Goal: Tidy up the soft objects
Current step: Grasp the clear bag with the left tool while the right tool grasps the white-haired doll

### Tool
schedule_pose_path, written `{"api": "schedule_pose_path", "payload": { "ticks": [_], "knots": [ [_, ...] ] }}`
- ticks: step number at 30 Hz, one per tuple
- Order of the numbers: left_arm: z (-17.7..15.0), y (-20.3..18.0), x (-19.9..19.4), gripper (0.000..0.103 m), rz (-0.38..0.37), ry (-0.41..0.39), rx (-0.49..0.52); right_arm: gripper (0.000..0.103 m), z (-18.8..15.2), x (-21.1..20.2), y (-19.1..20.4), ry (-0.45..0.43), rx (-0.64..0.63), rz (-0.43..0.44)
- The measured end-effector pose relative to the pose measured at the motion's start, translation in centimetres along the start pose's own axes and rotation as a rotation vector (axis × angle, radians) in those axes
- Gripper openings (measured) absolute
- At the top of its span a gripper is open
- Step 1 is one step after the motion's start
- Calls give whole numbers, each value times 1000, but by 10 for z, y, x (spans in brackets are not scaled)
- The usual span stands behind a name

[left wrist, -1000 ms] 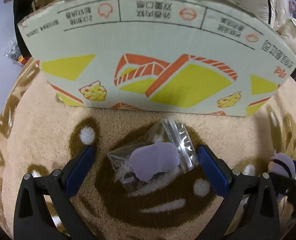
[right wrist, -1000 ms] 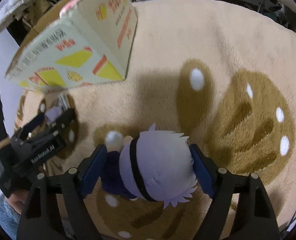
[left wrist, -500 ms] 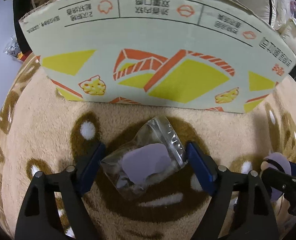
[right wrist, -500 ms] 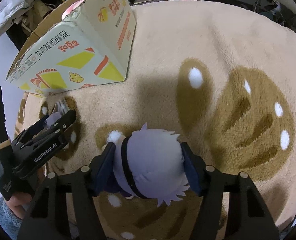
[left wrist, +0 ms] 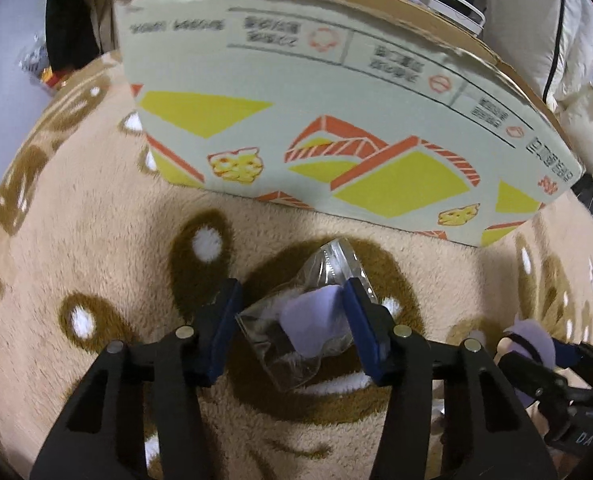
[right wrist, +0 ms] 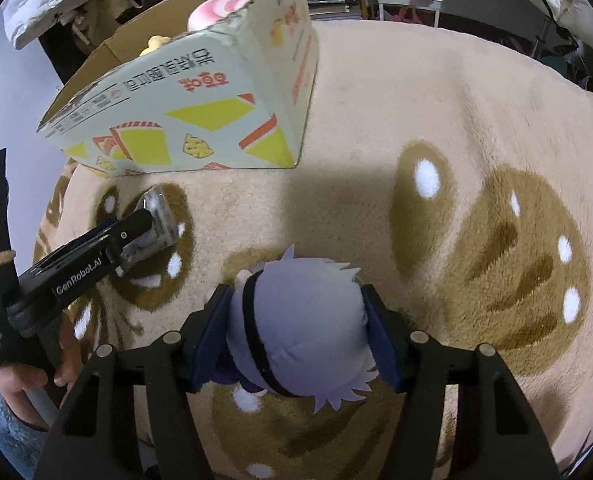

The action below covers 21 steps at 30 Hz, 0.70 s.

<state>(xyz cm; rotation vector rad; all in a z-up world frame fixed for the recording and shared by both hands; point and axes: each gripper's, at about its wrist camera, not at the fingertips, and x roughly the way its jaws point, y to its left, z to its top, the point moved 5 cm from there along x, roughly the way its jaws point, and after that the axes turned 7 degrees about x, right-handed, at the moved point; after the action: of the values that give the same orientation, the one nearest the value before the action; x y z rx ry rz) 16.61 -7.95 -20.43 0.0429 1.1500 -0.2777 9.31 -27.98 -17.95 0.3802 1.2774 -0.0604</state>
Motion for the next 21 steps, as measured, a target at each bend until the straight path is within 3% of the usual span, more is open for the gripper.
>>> {"api": "schedule_pose_path", "payload": {
  "ticks": [4, 10, 16, 21],
  "knots": [
    [1, 7, 9, 58, -15, 38, 15, 67, 0, 2, 0, 2, 11, -5],
    [-6, -10, 17, 61, 29, 45, 81, 67, 2, 6, -3, 13, -2, -16],
    [-11, 2, 0, 43, 14, -22, -57, 67, 0, 10, 1, 11, -21, -29],
    [-11, -3, -22, 28, 34, -92, -34, 67, -2, 14, 4, 11, -25, -32]
  ]
}}
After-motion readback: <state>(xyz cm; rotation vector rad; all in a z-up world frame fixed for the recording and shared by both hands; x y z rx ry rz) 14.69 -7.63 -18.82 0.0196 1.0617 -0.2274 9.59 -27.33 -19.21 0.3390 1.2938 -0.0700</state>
